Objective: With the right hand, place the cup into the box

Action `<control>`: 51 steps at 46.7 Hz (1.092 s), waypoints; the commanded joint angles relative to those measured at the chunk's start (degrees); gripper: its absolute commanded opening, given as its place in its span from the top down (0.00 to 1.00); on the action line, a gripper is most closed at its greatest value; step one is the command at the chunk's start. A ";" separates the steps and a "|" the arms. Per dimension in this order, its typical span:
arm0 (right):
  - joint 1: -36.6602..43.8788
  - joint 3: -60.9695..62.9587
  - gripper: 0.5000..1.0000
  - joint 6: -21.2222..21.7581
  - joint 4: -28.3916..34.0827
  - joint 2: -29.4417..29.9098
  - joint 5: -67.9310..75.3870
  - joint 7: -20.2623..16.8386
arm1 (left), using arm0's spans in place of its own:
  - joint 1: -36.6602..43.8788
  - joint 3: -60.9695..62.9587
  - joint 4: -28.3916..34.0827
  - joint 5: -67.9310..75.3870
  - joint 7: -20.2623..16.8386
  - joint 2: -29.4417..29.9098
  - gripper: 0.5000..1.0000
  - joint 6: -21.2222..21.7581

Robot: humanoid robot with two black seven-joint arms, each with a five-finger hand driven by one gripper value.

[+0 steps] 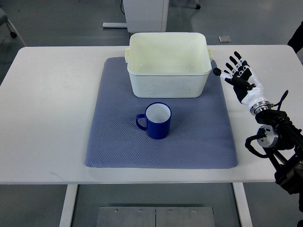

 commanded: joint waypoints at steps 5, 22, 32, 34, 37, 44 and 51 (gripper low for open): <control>-0.01 -0.22 0.00 0.07 -0.01 -0.09 0.00 0.07 | 0.01 0.01 0.00 0.00 -0.09 0.00 0.00 -0.02; -0.01 -0.39 0.00 -0.01 -0.44 0.00 0.00 4.72 | 0.01 -0.16 0.00 0.00 -0.01 0.00 0.00 -0.02; 0.07 -0.39 0.00 0.07 -0.44 0.09 0.00 5.25 | 0.01 -0.16 0.08 0.00 -0.01 0.00 0.00 -0.02; 0.34 -0.48 0.00 0.07 -0.44 0.09 0.09 5.16 | 0.01 0.01 0.08 0.00 -0.09 0.00 0.00 -0.02; 0.51 -1.18 0.00 0.16 -0.44 0.09 0.17 5.16 | 0.01 -0.16 0.00 0.00 -0.01 0.00 0.00 -0.02; 0.95 -2.94 0.00 0.69 -0.44 -0.17 0.44 4.99 | 0.01 0.01 0.00 0.00 -0.01 0.00 0.00 -0.02; 0.95 -3.03 0.00 1.04 -0.53 -0.44 1.93 4.72 | 0.01 -0.16 0.00 0.00 -0.01 0.00 0.00 -0.02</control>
